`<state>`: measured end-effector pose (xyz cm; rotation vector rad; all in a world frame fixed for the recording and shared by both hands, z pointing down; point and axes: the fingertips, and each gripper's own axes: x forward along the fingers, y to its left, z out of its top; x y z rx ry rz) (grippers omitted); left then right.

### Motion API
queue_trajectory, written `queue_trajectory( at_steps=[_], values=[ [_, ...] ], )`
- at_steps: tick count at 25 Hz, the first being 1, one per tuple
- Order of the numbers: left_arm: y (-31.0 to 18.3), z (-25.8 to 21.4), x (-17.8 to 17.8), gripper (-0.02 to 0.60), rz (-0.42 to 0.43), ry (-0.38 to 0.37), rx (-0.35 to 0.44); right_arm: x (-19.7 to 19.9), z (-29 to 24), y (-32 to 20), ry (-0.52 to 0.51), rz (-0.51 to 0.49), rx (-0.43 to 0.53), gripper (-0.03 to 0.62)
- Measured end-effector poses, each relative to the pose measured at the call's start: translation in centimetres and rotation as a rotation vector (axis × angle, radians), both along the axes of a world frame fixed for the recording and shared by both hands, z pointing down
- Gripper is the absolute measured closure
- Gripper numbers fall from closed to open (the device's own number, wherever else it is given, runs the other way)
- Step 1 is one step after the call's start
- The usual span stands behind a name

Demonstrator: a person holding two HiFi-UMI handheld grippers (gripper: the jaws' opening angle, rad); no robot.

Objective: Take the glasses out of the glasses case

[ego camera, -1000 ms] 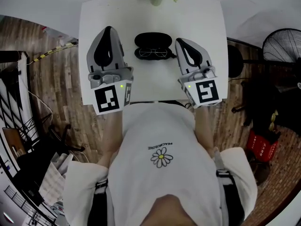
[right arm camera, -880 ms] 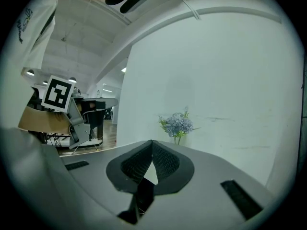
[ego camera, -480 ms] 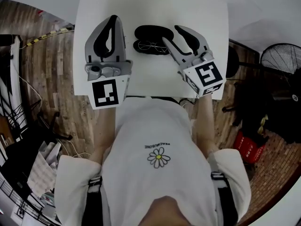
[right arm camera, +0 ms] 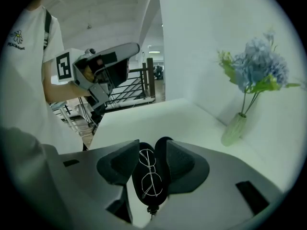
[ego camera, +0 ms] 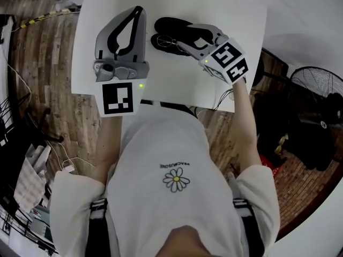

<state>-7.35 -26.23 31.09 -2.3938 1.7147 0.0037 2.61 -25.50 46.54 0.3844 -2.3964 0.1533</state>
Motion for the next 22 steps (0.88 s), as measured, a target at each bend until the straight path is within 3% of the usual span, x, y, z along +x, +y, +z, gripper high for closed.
queue_trajectory(
  at_steps=[10, 22],
  values=[
    [-0.4, 3.3, -1.4, 0.566, 0.01, -0.102, -0.095, -0.4, 8.4, 0.6, 0.237, -0.141, -0.185, 0.428],
    [-0.7, 5.8, -2.9, 0.566, -0.008, -0.105, -0.147, -0.2, 12.1, 1.1, 0.403, -0.259, -0.299, 0.432]
  ],
)
